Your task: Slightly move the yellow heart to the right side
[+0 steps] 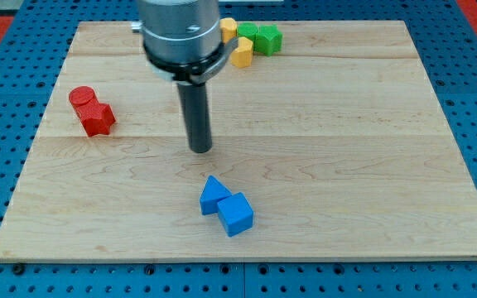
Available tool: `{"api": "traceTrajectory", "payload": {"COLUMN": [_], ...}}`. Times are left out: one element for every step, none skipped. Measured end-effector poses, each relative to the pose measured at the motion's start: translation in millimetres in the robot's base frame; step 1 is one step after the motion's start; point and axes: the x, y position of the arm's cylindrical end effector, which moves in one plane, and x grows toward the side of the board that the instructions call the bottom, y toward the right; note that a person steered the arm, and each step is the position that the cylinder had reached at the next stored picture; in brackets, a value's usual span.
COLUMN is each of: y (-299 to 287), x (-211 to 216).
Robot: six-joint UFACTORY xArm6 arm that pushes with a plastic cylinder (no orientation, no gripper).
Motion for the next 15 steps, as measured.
{"api": "traceTrajectory", "payload": {"y": [55.5,56.0,56.0,56.0,56.0,56.0,56.0,56.0,56.0,55.9,46.4,34.7,11.0,-10.6,-10.6], "x": [-0.4,-0.6,-3.2,-12.7,-15.9,-25.1,-26.9,-27.0,-29.1,-45.0,-92.7,-143.2,-196.6,-238.3,-240.0]}}
